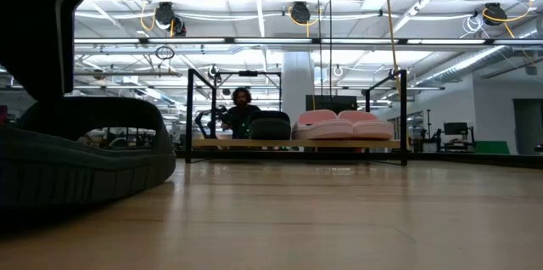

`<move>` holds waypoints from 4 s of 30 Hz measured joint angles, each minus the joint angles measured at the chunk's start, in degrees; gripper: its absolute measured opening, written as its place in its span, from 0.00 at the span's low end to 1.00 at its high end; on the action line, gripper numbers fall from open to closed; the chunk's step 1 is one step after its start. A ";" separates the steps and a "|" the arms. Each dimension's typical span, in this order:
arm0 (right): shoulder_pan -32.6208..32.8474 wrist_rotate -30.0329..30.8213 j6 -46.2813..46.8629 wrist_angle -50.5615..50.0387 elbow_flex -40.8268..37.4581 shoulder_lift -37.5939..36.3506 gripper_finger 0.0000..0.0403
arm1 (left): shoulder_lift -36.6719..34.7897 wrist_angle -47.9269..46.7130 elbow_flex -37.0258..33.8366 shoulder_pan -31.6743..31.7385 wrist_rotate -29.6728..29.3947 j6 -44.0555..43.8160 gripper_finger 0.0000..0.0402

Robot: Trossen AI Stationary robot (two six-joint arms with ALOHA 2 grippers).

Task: Pick and place slides into the shelf
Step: Put the black slide on the shelf

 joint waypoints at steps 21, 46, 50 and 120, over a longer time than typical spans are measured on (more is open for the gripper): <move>-1.08 1.30 0.02 0.07 0.00 0.00 0.24 | -0.04 3.60 -9.80 4.42 -2.62 5.64 0.41; -1.14 1.52 -1.72 -0.02 0.00 0.00 0.24 | -0.04 10.86 -9.52 7.29 -8.46 27.47 0.10; -1.14 1.48 -1.71 -0.27 0.00 0.00 0.24 | -0.04 5.19 -7.43 5.89 -8.36 27.56 0.16; -1.16 4.46 -3.17 -3.82 -0.02 0.00 0.24 | -4.21 15.62 -15.11 9.31 -19.71 49.72 0.01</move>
